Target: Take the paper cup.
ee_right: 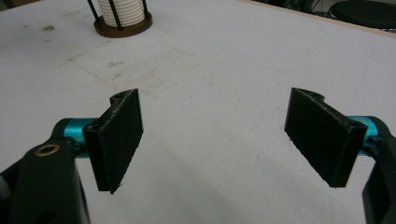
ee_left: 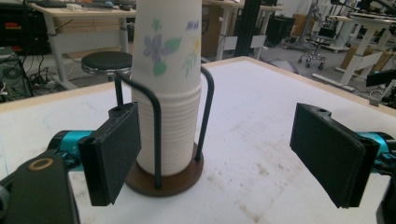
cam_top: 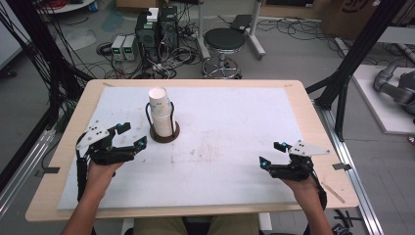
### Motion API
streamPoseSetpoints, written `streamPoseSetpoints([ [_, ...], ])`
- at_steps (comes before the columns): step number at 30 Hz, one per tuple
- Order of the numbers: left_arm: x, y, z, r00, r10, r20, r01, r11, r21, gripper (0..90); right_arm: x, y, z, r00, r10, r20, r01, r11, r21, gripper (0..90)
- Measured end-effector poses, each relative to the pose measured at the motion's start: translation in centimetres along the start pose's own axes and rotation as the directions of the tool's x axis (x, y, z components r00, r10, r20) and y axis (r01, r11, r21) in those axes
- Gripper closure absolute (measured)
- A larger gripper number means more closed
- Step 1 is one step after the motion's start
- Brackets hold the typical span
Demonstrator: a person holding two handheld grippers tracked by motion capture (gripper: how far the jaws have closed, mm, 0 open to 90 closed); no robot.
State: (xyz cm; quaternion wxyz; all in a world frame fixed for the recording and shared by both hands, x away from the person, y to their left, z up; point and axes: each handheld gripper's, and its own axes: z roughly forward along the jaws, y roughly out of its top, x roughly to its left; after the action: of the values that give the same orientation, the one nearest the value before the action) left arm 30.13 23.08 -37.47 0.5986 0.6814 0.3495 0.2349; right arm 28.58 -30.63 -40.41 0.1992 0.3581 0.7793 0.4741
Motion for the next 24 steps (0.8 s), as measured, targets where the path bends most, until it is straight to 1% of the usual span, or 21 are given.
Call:
streamPoseSetpoints([
  [2, 0.1, 1.1, 0.5, 1.0000, 0.005, 0.003, -0.005, 1.0000, 0.000, 16.7, 0.1, 0.1, 0.1, 1.0000, -0.002, -0.005, 0.002, 1.000, 0.003, 19.6],
  [3, 0.2, 1.4, 0.7, 1.0000, 0.000, 0.004, 0.000, 1.0000, 0.000, 16.7, 0.1, 0.1, 0.2, 1.0000, -0.001, -0.008, 0.001, 1.000, 0.006, 19.6],
  [4, 0.3, 1.8, 1.0, 0.9999, -0.008, 0.009, 0.008, 1.0000, 0.004, 16.7, 0.1, 0.1, 0.2, 1.0000, -0.002, -0.009, 0.003, 1.000, 0.005, 19.6],
  [6, 0.6, 2.2, 1.8, 0.9985, -0.042, 0.035, 0.041, 0.9989, 0.020, 16.7, 0.1, 0.1, 0.3, 0.9999, -0.004, -0.012, 0.004, 1.000, 0.007, 19.6],
  [7, 0.7, 2.3, 2.1, 0.9980, -0.052, 0.036, 0.051, 0.9984, 0.025, 16.7, 0.1, 0.1, 0.4, 0.9999, -0.005, -0.012, 0.005, 1.000, 0.008, 19.6],
  [8, 0.8, 2.5, 2.4, 0.9981, -0.050, 0.035, 0.049, 0.9981, 0.037, 16.7, 0.1, 0.1, 0.4, 0.9999, -0.007, -0.012, 0.007, 1.000, 0.009, 19.6],
  [11, 0.9, 3.1, 3.2, 0.9984, -0.046, 0.034, 0.044, 0.9980, 0.046, 16.7, 0.2, 0.1, 0.5, 0.9997, -0.015, -0.017, 0.015, 1.000, 0.012, 19.6],
  [15, 1.1, 4.5, 4.3, 0.9993, -0.025, 0.028, 0.023, 0.9979, 0.060, 16.7, 0.2, 0.1, 0.5, 0.9997, -0.015, -0.022, 0.015, 1.000, 0.007, 19.6],
  [17, 1.2, 5.1, 5.0, 0.9998, -0.012, 0.017, 0.010, 0.9966, 0.082, 16.7, 0.2, 0.2, 0.5, 0.9996, -0.017, -0.023, 0.017, 1.000, 0.005, 19.6],
  [18, 1.2, 5.3, 5.2, 0.9999, -0.008, 0.014, 0.007, 0.9963, 0.086, 16.7, 0.2, 0.2, 0.5, 0.9994, -0.019, -0.027, 0.019, 1.000, 0.003, 19.6],
  [20, 1.4, 6.0, 5.8, 1.0000, 0.001, -0.005, -0.001, 0.9958, 0.091, 16.7, 0.2, 0.2, 0.5, 0.9994, -0.020, -0.029, 0.020, 1.000, -0.001, 19.6],
  [21, 1.5, 6.2, 6.0, 0.9999, 0.007, -0.010, -0.006, 0.9953, 0.097, 16.7, 0.3, 0.2, 0.4, 0.9995, -0.011, -0.031, 0.011, 1.000, 0.001, 19.6],
  [24, 1.9, 7.0, 7.0, 0.9996, 0.007, -0.027, -0.003, 0.9934, 0.114, 16.7, 0.2, 0.2, 0.4, 0.9994, -0.015, -0.031, 0.015, 1.000, 0.000, 19.6],
])
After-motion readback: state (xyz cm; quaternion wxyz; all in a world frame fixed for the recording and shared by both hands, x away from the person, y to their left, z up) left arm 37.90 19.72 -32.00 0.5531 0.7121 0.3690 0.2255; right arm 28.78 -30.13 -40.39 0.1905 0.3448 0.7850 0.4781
